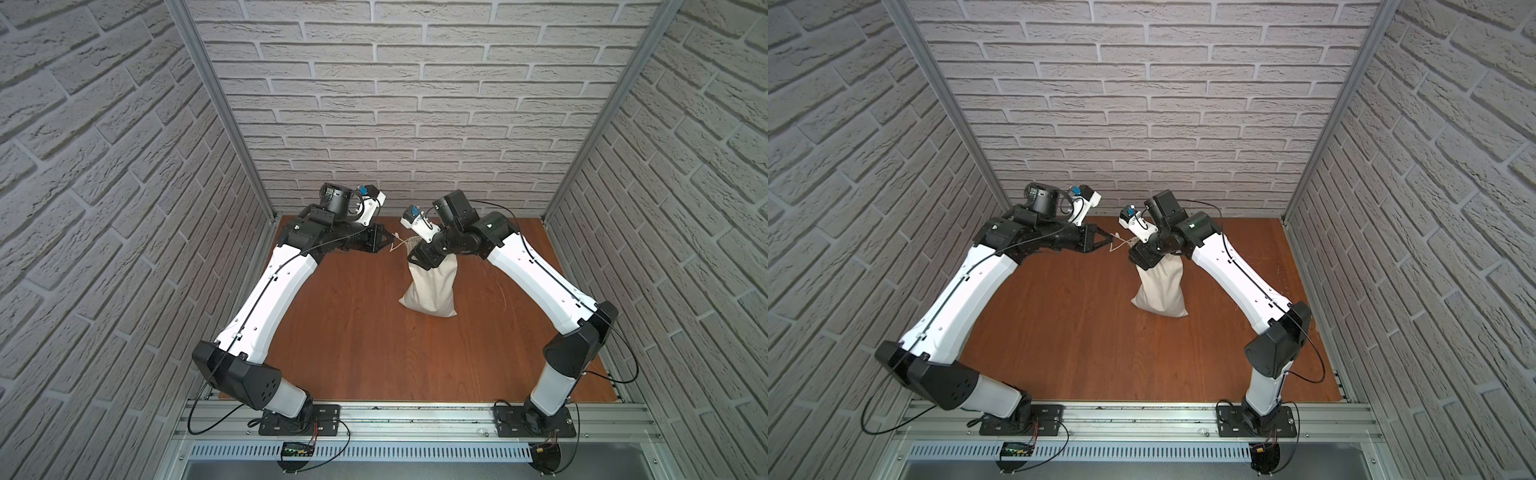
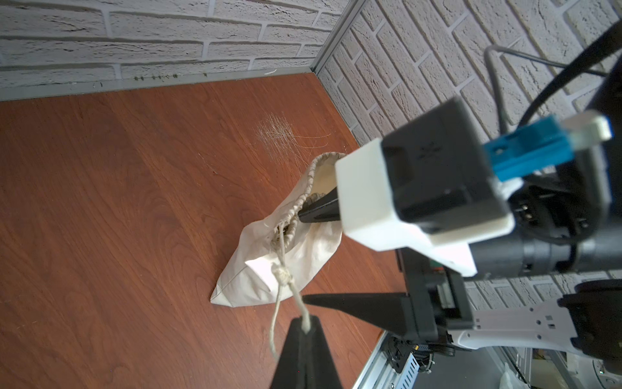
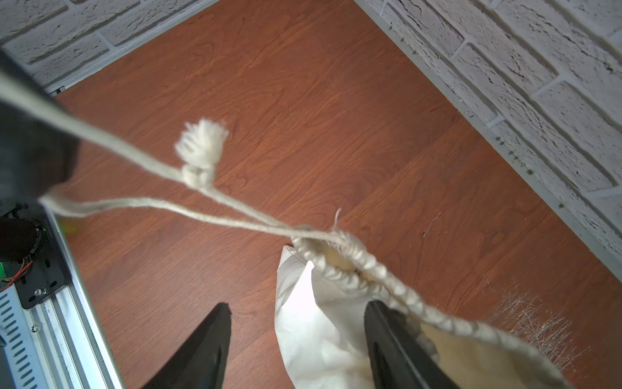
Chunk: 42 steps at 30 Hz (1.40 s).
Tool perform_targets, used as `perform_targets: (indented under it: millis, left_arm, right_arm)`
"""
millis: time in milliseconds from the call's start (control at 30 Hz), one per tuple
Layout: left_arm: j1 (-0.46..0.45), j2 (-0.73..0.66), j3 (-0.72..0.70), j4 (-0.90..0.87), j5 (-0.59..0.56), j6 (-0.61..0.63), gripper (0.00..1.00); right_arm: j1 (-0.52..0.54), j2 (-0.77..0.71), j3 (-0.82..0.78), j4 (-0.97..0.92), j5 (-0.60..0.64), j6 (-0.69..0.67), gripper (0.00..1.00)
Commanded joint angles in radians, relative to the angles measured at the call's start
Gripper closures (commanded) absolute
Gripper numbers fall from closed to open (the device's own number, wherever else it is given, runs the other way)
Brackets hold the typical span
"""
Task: Close the soil bag
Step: Frap the soil bag at the center of the board.
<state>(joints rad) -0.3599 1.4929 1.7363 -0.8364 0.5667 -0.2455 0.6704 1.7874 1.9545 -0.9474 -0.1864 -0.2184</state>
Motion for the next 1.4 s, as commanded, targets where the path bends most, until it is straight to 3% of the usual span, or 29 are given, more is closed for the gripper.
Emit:
perform_targets:
  millis: [0,100,333,533,700,800,900,1033,1133,1367]
  left_arm:
    - [0.008,-0.015,0.030,0.035,0.016,-0.002,1.00]
    - [0.008,-0.016,0.025,0.034,0.009,-0.003,1.00]
    - [0.012,-0.022,0.018,0.037,-0.004,-0.008,1.00]
    - [0.026,-0.033,-0.004,0.048,-0.008,-0.014,1.00]
    - [0.051,-0.067,-0.055,0.088,-0.005,-0.042,1.00]
    - [0.056,-0.083,-0.070,0.092,0.006,-0.045,1.00]
    - [0.058,-0.095,-0.076,0.091,0.012,-0.043,1.00]
    - [0.062,-0.107,-0.083,0.088,0.012,-0.040,1.00]
    - [0.067,-0.111,-0.092,0.089,0.016,-0.037,1.00]
    - [0.082,-0.115,-0.107,0.095,0.023,-0.040,1.00]
  right_arm:
    - [0.009,0.013,0.032,-0.014,0.004,-0.005,0.36]
    - [0.009,0.005,0.011,-0.009,-0.003,-0.001,0.43]
    - [0.009,-0.045,-0.046,0.042,-0.024,0.038,0.77]
    - [0.018,-0.104,-0.121,0.101,-0.014,0.091,0.90]
    - [0.048,-0.173,-0.187,0.169,0.019,0.124,0.94]
    - [0.058,-0.184,-0.177,0.158,0.008,0.117,0.91]
    - [0.056,-0.166,-0.124,0.131,0.058,0.100,0.60]
    - [0.042,-0.066,0.045,-0.002,0.047,0.077,0.43]
    - [0.043,0.011,0.134,-0.089,0.044,0.059,0.39]
    - [0.044,0.031,0.099,-0.092,0.024,0.061,0.41]
